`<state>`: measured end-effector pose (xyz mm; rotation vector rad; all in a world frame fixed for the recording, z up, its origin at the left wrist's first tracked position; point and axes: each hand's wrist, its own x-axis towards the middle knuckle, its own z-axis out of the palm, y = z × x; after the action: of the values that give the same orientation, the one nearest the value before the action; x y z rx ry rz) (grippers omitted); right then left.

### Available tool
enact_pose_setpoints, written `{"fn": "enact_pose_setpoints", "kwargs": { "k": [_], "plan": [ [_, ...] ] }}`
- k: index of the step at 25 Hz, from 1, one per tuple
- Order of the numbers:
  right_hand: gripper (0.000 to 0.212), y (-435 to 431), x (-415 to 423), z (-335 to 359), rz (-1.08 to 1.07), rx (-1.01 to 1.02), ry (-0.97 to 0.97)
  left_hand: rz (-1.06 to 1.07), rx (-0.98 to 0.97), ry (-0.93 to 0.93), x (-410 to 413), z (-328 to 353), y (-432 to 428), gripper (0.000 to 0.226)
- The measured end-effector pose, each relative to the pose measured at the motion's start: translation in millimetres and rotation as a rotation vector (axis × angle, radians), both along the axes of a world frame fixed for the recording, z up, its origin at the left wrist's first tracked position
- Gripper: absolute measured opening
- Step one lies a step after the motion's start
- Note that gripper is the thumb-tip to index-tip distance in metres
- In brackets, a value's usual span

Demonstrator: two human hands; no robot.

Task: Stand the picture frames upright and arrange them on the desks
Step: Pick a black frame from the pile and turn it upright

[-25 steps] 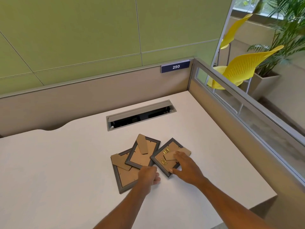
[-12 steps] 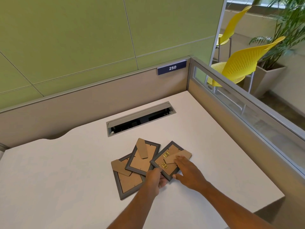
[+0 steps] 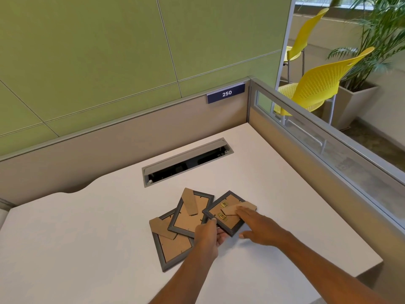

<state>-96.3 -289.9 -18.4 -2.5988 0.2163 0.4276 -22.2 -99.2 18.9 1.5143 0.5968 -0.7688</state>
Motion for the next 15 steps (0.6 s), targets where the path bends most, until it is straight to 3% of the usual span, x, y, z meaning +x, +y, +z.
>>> {"fn": "enact_pose_setpoints", "kwargs": {
  "k": [3,9,15],
  "plan": [
    [0.085,1,-1,4,-0.017,-0.088,-0.131,-0.031,-0.030,-0.048,4,13,-9,0.026],
    [0.038,3,-2,10,-0.148,-0.255,-0.439,-0.105,-0.097,-0.126,11,39,-31,0.027],
    [0.026,-10,8,23,-0.319,-0.165,-0.453,-0.184,-0.132,-0.177,25,46,-42,0.021]
  ]
}}
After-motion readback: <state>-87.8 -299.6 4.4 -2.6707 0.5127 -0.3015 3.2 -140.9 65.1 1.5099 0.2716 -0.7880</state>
